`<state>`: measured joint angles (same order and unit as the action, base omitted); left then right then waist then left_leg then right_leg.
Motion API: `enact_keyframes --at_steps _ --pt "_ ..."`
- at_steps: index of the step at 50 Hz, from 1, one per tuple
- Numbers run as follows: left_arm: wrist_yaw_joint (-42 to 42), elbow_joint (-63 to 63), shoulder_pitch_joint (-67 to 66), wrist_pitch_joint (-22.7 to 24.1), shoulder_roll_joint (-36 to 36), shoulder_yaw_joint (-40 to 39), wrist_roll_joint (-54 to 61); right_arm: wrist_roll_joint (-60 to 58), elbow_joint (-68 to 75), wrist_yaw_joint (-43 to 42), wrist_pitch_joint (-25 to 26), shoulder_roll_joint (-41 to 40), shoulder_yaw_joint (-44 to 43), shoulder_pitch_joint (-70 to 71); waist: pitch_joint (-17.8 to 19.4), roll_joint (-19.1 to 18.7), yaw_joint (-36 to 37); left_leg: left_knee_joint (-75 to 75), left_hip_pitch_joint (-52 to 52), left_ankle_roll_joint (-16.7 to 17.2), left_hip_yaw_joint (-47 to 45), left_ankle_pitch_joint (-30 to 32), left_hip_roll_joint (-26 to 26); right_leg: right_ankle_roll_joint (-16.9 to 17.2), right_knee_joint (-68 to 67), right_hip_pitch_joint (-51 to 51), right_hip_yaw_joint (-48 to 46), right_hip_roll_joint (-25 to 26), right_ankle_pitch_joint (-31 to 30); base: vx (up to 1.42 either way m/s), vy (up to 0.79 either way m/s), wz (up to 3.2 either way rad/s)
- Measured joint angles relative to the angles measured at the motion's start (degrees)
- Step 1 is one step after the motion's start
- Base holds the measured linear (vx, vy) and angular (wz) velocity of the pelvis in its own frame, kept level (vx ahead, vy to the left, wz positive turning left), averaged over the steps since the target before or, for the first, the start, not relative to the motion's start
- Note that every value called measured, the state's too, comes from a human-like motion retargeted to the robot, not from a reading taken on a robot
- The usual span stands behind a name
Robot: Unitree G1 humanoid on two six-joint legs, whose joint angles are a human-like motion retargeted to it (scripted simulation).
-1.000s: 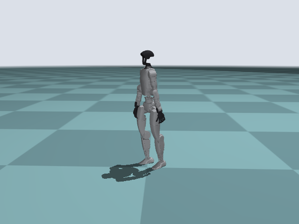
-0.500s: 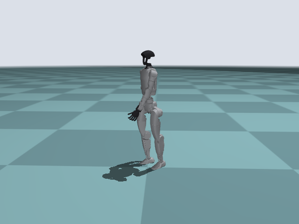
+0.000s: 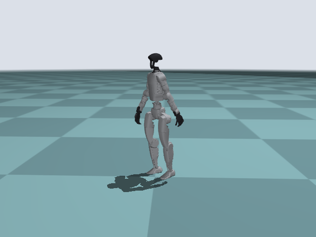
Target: In place motions
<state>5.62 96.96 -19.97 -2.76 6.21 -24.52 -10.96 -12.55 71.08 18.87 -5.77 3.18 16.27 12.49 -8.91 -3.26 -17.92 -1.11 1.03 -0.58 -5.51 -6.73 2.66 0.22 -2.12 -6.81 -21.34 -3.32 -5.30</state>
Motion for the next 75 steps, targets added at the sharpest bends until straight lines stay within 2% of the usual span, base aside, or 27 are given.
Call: enact_keyframes --at_steps 8,13,19,24,29,38,46,57,63,75 --pt "0.47 -5.38 14.38 1.53 -2.57 6.1 3.31 -1.78 25.46 -4.52 4.56 3.98 -6.65 -4.46 0.33 1.06 1.49 0.68 0.86 -0.32 2.79 0.79 0.75 0.17 0.22 1.49 -2.9 -0.7 0.54 0.05 -0.03 0.32" --pt "2.71 -9.46 23.03 2.08 -4.03 10.33 3.75 -1.37 26.33 -7.5 9.21 6.03 -10.95 -13.47 0.53 1.72 1.63 1.09 1.53 -0.41 3.96 1.21 1.03 0.33 0.48 2.06 -4.26 -1.02 0.68 0.02 -0.03 0.15" --pt "5.68 -17.84 26.95 3.47 -5.02 13.25 4.66 -0.99 26.33 -8.47 8.94 7.04 -15.5 -18.48 -0.32 1.63 0.67 1.11 2.35 -0.44 3.07 1.22 0.96 0.48 0.46 1.09 -4.07 -1.14 0.56 -0.01 0.02 -0.12" --pt "6.82 -20.52 27.16 4.19 -4.92 13.53 5.97 -0.52 26.33 -10.01 8.17 7.59 -16.34 -18.56 0.1 0.89 -0.09 0.88 1.27 -0.5 1.41 0.78 0.45 0.43 0.16 0.91 -2.92 -0.66 0.27 -0.01 0.08 -0.32" --pt "6.0 -15.99 26.33 3.55 -3.59 12.86 5.03 0.27 25.9 -11.22 6.73 6.29 -16.12 -16.15 0.14 0.01 -0.99 0.59 0.34 -0.52 0.28 0.42 0.08 0.38 -0.03 0.79 -1.7 -0.2 0.09 0.02 0.1 -0.22" --pt "2.3 -1.99 21.35 0.32 -1.48 9.54 -0.08 -0.47 15.51 -8.08 4.66 2.22 -13.06 -13.41 0.27 -0.9 -2.06 0.52 -0.48 -0.42 -1.08 -0.25 -0.33 0.23 -0.26 0.38 -0.05 0.29 -0.2 0.01 0.05 -0.12" --pt "2.04 -0.73 14.48 -0.09 -1.41 9.76 -2.62 -2.92 9.48 -4.37 3.51 2.13 -10.57 -12.57 0.4 -0.69 -2.26 0.76 -0.37 -0.38 -0.78 -0.38 -0.27 0.19 -0.3 0.42 -0.07 0.21 -0.13 0.0 0.0 0.0" --pt "0.3 -4.63 14.05 0.4 -2.45 9.25 -2.38 -4.36 19.78 -4.29 9.31 4.77 -13.42 -12.61 0.89 1.3 -0.42 1.28 0.38 -0.49 2.49 0.57 0.64 0.24 -0.01 1.99 -2.65 -0.6 0.56 0.02 -0.07 0.28" --pt "1.82 -7.19 16.09 0.66 -3.03 8.93 -0.52 -5.2 23.05 -7.48 10.21 5.27 -13.62 -13.97 1.11 2.02 0.11 1.37 0.79 -0.52 4.17 1.17 1.0 0.3 0.18 2.73 -4.16 -0.85 0.88 0.02 -0.07 0.26" --pt "3.8 -7.0 17.77 0.48 -2.55 10.03 -0.93 -6.29 20.39 -5.7 10.42 4.14 -13.18 -13.85 0.32 1.74 -0.22 1.33 1.34 -0.49 4.12 1.34 1.07 0.33 0.26 2.35 -4.31 -0.93 0.88 0.0 0.0 0.0"
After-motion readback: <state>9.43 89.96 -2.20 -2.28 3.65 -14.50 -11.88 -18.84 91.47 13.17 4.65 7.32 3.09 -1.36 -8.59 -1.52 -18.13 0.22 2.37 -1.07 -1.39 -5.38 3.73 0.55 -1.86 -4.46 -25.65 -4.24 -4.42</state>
